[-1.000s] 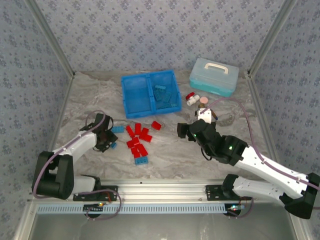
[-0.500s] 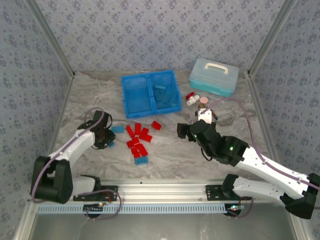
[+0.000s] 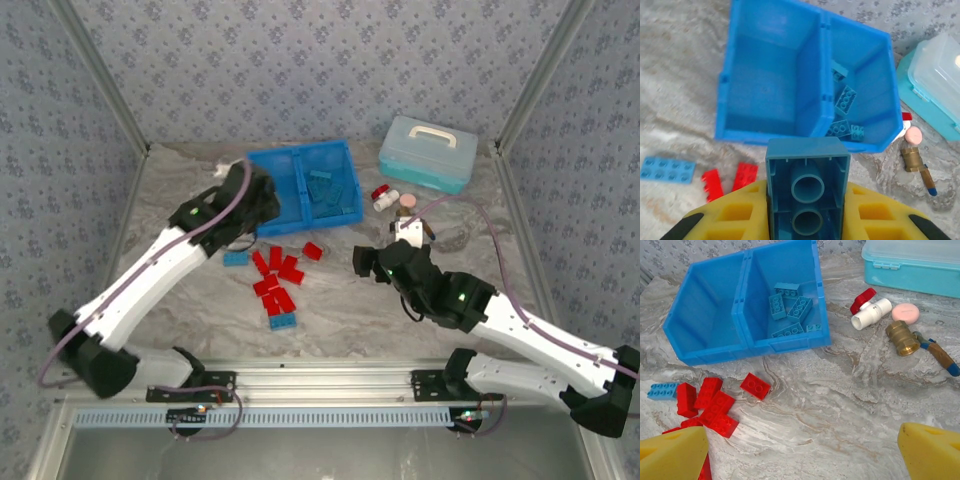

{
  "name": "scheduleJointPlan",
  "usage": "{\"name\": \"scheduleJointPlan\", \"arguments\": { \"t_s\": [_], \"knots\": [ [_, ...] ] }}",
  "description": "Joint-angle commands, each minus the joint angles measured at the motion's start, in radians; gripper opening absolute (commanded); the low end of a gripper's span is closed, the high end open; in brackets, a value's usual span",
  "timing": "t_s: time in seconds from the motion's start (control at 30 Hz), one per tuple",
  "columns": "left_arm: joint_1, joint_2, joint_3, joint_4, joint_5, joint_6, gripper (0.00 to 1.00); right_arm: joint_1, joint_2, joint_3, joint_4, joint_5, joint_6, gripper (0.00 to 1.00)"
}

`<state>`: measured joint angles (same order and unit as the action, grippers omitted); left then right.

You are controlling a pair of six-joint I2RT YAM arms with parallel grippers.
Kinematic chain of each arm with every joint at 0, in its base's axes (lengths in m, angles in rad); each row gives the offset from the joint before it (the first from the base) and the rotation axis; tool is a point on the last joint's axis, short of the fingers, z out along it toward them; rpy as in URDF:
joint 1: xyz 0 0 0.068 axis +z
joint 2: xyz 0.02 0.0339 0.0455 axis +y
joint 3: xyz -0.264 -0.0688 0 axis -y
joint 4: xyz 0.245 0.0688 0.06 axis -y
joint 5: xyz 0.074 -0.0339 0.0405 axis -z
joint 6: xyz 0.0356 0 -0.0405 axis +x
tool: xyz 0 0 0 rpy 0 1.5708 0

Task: Sort the legos into containers by color

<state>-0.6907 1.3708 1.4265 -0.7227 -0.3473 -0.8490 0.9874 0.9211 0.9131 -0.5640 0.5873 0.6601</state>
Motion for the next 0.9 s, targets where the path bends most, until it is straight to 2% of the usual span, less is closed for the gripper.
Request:
{"name": "scheduleJointPlan", "arguments": {
  "t_s": [0.0, 0.17, 0.3, 0.4, 0.5, 0.63, 0.87],
  "knots": [
    [-0.04, 0.192, 0.157, -0.029, -0.111, 0.103, 0.24, 0.013, 0.002, 0.005, -0.001, 0.006, 0.031, 1.0],
    [-0.043, 0.524, 0.489, -0.116, -0.124, 0.184, 0.24, 0.024, -0.004, 0.0, -0.014, 0.013, 0.045, 1.0],
    [-0.03, 0.785, 0.808, -0.236, -0.097, 0.216, 0.24, 0.029, -0.013, -0.005, -0.019, 0.029, 0.048, 1.0],
    [-0.015, 0.94, 0.986, -0.284, -0.065, 0.217, 0.24, 0.03, -0.019, -0.007, -0.022, 0.034, 0.049, 1.0],
    [-0.002, 1.037, 1.074, -0.287, -0.025, 0.21, 0.25, 0.031, -0.023, -0.008, -0.026, 0.038, 0.045, 1.0],
    [0.009, 1.094, 1.085, -0.23, 0.03, 0.225, 0.27, 0.03, -0.028, -0.009, -0.031, 0.044, 0.042, 1.0],
    [0.011, 1.124, 1.092, -0.205, 0.057, 0.211, 0.43, 0.03, -0.036, 0.002, -0.033, 0.046, 0.038, 1.0]
  ]
}}
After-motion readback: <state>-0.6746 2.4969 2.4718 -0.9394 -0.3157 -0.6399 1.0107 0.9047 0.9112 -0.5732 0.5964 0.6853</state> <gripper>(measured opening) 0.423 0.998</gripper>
